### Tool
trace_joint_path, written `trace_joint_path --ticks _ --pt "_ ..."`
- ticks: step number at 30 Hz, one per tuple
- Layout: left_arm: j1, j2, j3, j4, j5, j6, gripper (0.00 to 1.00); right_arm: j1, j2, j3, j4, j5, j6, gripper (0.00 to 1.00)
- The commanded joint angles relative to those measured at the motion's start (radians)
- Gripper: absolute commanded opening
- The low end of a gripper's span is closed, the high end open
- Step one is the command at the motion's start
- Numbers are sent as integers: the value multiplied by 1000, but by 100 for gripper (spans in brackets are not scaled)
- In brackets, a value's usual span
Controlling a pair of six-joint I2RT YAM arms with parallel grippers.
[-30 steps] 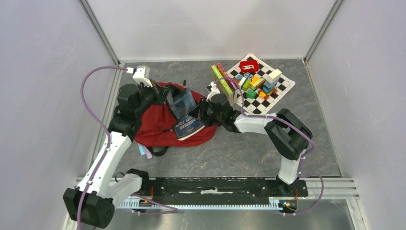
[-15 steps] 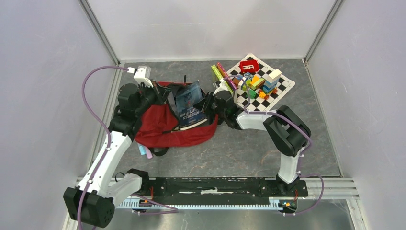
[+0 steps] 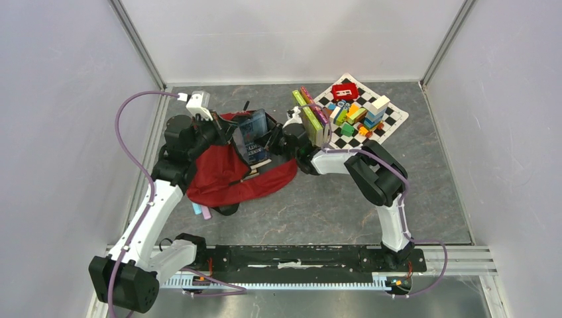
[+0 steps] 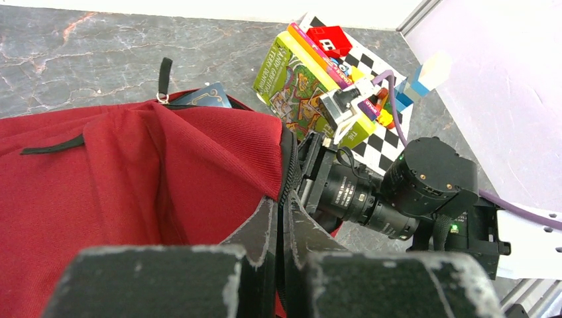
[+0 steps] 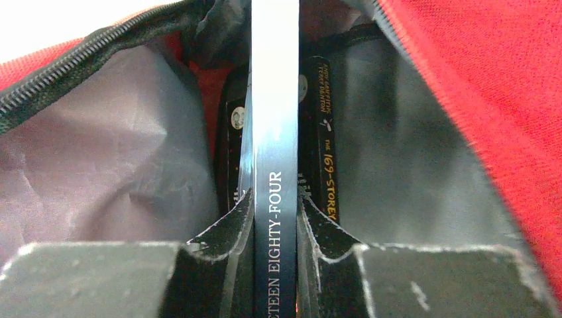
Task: Pack the student bag
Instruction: Place the book in the student bag.
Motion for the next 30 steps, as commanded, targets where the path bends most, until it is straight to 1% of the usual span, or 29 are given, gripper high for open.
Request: trace_joint_path --ticks 1,5,9,10,12,17,18,19,22,25,27,30 --pt "-1 -12 11 90 47 -36 2 33 23 92 24 78 -33 0" --pt "-1 -7 11 90 47 -35 2 70 48 79 24 52 -47 0" --pt "-1 -5 13 90 52 -37 2 97 44 36 39 39 -72 0" --pt "-1 -5 15 90 54 -39 2 101 39 23 41 13 -79 0" --pt "-1 -4 16 90 61 -42 2 114 32 13 33 24 -109 0" --pt "-2 3 15 90 65 -46 2 145 83 142 -94 30 -242 0" --pt "-3 5 14 90 65 -46 2 150 95 163 -115 30 -263 3" --pt "-4 6 14 90 65 -46 2 152 98 169 -123 30 -274 9" --pt "-4 7 15 89 63 -44 2 153 71 126 -110 62 -312 34" --pt "-6 4 14 90 57 -42 2 151 33 122 -147 101 -403 50" --pt "-6 5 14 90 58 -42 2 150 3 116 -168 130 -463 59" --pt "-6 5 14 90 59 -42 2 142 -39 92 -186 156 -522 65"
